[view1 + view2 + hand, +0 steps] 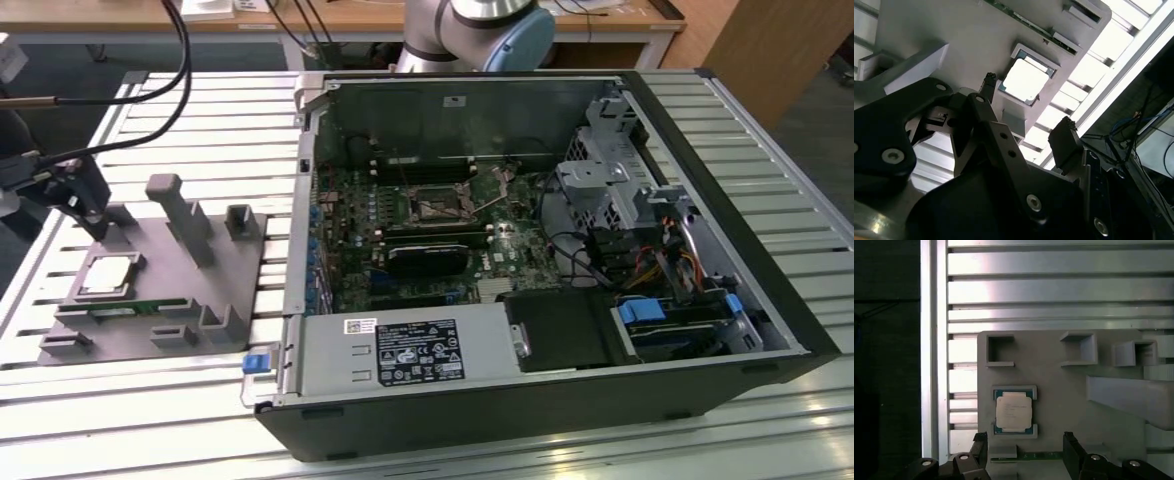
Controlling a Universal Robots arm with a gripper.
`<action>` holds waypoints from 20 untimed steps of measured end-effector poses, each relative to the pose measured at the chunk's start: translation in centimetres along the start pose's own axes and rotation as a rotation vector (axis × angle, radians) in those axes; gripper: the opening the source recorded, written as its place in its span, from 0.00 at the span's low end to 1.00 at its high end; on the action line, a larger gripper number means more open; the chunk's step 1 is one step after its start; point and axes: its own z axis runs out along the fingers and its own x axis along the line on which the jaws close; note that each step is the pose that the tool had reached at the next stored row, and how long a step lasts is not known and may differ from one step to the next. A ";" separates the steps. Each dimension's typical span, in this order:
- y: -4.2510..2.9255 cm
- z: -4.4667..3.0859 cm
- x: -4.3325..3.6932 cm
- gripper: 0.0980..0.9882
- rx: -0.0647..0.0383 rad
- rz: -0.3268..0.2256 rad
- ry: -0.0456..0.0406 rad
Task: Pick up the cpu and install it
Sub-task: 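Pick up the cpu and move it towards the insertion slot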
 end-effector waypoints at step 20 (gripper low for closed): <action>-0.22 3.59 0.11 0.68 0.000 -0.036 0.0140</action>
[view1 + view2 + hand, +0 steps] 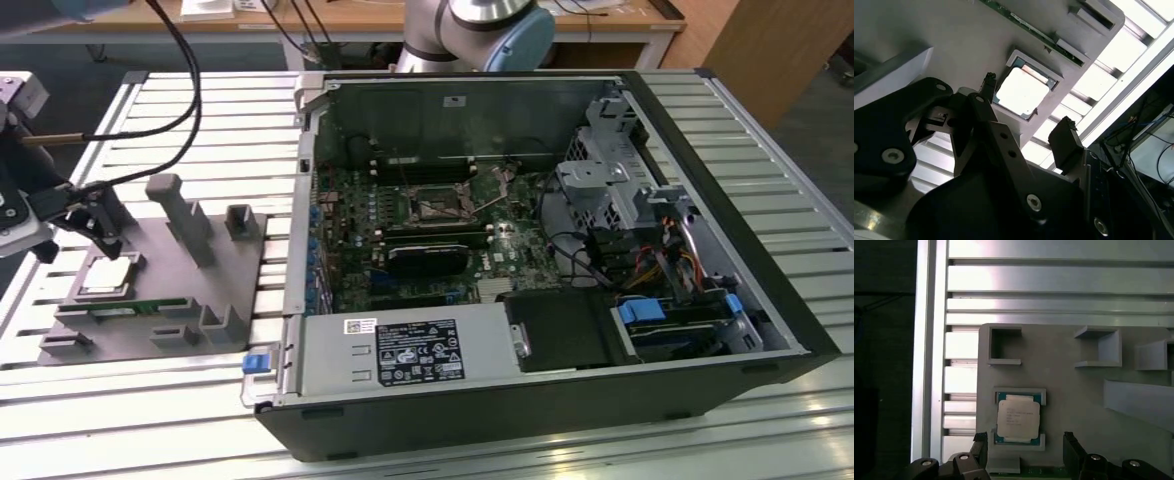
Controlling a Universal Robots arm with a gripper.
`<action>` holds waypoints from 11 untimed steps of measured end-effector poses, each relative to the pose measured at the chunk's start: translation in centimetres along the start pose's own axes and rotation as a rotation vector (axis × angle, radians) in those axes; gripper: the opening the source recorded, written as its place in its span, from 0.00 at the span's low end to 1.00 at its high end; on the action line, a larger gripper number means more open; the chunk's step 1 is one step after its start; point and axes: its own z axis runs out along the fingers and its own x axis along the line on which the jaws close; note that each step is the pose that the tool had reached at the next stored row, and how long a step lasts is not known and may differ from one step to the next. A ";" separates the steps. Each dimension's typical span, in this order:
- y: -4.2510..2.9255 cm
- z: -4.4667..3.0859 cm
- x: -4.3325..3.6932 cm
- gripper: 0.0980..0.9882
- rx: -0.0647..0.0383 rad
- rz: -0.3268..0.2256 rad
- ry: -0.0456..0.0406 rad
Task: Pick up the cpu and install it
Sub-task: 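Pick up the cpu and move it towards the insertion slot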
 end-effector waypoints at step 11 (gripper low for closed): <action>-0.07 1.87 0.31 0.68 0.000 0.000 0.0022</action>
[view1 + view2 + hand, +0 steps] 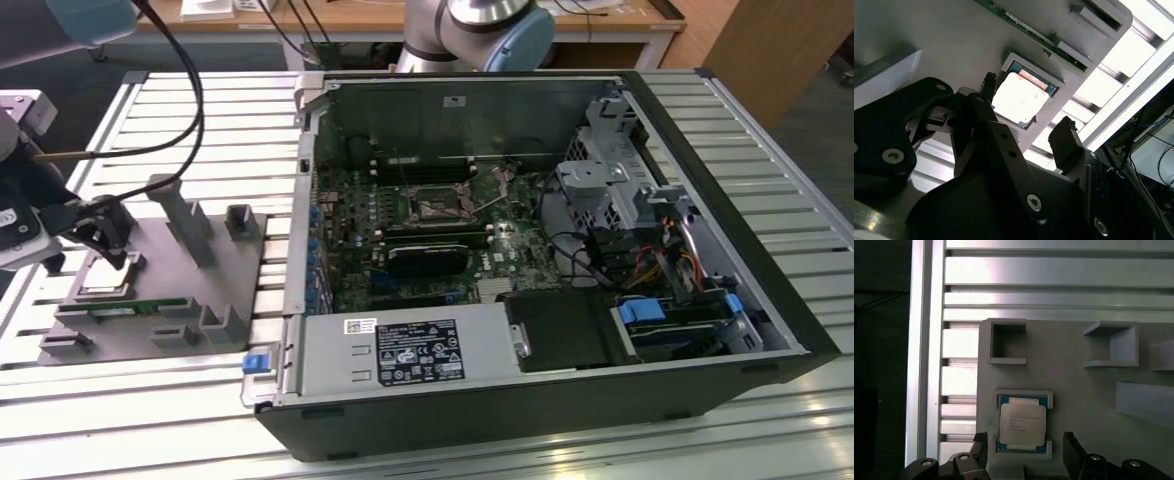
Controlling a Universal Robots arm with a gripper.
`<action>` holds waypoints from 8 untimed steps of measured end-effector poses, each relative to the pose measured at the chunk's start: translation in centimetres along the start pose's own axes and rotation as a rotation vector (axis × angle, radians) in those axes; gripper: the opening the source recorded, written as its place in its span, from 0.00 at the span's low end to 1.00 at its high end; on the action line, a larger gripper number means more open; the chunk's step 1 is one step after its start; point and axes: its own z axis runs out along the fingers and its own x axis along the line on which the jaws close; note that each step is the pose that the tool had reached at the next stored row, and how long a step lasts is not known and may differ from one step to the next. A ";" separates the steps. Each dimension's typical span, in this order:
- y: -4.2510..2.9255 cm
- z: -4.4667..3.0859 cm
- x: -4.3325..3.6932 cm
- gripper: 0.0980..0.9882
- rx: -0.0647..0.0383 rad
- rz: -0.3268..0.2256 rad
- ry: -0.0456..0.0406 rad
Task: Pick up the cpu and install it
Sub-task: 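Pick up the cpu and move it towards the insertion slot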
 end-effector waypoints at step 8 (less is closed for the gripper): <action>-0.01 1.06 0.01 0.68 0.000 0.000 0.0007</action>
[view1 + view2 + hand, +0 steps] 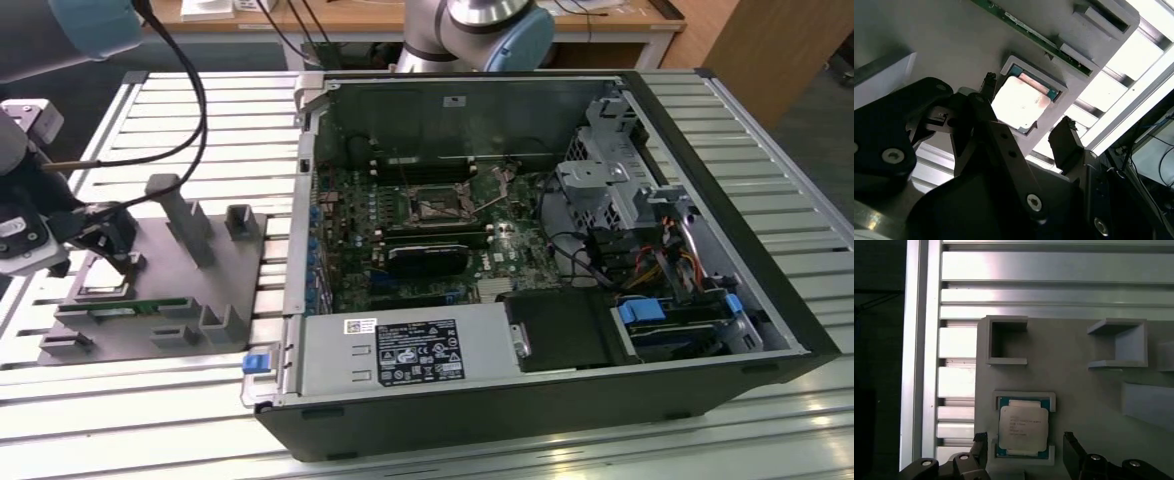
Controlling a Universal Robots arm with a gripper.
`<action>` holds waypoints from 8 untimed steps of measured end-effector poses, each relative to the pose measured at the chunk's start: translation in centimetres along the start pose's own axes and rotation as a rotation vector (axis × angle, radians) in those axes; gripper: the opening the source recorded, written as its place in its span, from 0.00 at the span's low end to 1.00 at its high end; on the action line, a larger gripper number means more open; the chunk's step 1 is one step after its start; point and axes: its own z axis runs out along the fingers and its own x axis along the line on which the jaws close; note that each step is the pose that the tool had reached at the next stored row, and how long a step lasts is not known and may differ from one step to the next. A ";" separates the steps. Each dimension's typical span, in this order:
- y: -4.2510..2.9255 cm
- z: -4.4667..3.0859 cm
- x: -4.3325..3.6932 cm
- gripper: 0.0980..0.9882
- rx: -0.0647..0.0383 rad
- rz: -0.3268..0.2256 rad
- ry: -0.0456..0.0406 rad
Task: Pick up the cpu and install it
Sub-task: 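Pick up the cpu and move it towards the insertion slot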
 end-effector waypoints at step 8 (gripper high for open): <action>-0.05 1.10 -0.01 0.68 0.000 0.000 0.0045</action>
